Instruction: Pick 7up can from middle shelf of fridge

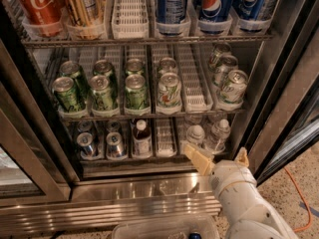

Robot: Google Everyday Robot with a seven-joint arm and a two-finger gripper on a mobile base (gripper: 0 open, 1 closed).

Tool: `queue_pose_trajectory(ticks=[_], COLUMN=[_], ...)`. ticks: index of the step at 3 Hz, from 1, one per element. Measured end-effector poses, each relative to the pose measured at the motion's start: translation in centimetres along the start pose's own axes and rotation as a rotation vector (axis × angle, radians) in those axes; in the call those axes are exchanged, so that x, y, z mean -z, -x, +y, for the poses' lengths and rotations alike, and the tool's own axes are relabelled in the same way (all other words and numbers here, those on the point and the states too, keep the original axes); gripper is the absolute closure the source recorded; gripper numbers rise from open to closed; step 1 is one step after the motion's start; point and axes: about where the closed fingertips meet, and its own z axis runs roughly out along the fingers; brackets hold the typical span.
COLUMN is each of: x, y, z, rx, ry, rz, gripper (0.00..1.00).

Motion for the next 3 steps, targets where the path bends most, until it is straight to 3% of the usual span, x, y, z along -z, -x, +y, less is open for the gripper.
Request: queue_pose_trajectory(ticks=[1,2,3], x=[-1.4,-1.7,-2.0], y=[-0.9,0.8,1.8], z=[0.8,2.0,2.6], rx=[-0.048,-0.046,0.012], ry=[-0.022,-0.011,0.009], rz=[-0.063,-0.145,-0.206], gripper=[0.00,0.00,0.00])
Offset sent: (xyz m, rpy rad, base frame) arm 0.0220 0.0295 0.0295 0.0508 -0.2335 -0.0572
